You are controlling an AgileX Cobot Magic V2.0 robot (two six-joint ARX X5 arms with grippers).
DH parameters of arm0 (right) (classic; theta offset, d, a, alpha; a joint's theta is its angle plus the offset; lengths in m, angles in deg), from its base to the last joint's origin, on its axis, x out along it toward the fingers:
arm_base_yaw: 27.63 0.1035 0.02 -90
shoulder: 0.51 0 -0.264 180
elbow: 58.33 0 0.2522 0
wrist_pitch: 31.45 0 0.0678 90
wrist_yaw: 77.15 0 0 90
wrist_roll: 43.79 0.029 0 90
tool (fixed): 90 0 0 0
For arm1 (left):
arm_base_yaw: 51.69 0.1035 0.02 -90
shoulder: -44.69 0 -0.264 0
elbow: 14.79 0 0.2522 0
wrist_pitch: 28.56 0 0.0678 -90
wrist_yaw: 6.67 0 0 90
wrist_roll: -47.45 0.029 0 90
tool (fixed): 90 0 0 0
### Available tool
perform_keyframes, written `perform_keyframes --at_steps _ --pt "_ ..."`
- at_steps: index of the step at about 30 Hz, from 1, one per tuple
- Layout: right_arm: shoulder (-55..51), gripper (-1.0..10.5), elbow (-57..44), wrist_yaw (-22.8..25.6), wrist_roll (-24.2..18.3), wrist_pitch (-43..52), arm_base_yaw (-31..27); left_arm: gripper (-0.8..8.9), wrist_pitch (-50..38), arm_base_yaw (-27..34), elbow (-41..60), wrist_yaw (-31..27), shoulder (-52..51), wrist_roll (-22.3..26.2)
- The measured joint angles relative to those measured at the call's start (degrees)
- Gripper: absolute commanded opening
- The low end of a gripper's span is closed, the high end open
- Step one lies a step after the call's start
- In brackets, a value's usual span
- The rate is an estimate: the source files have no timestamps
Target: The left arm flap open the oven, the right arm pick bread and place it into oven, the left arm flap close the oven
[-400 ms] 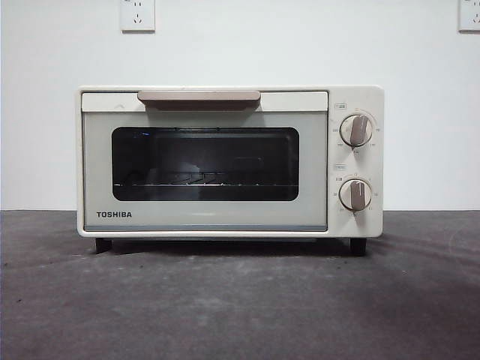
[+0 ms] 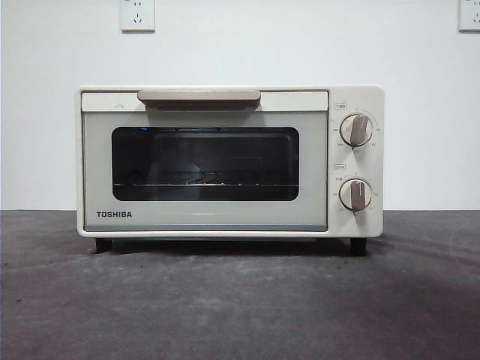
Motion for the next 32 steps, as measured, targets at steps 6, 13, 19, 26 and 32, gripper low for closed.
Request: perform_keyframes --at_steps 6,13,19,26,32 --pt "6.32 0.1 10.01 -2.97 3.89 -1.38 0.0 0.18 0.0 -1.36 -9.42 4.46 8.26 -7.82" --pt "17.42 0.1 26.36 -9.46 3.54 -8.76 0.0 0.18 9.64 -2.4 -28.3 13.51 22.32 -7.96" --pt "26.88 0.1 39.95 -16.94 -1.99 -19.19 0.0 0.18 21.16 -6.03 -43.21 18.67 31.65 -0.37" --pt "33.73 0.1 49.62 -27.17 -12.92 -30.01 0.0 0.21 27.58 -12.7 -51.06 21.66 36.04 10.88" --pt "34.1 0.2 49.79 -31.23 -16.33 -31.17 0.0 2.41 26.71 -14.75 -51.06 22.86 36.04 14.12"
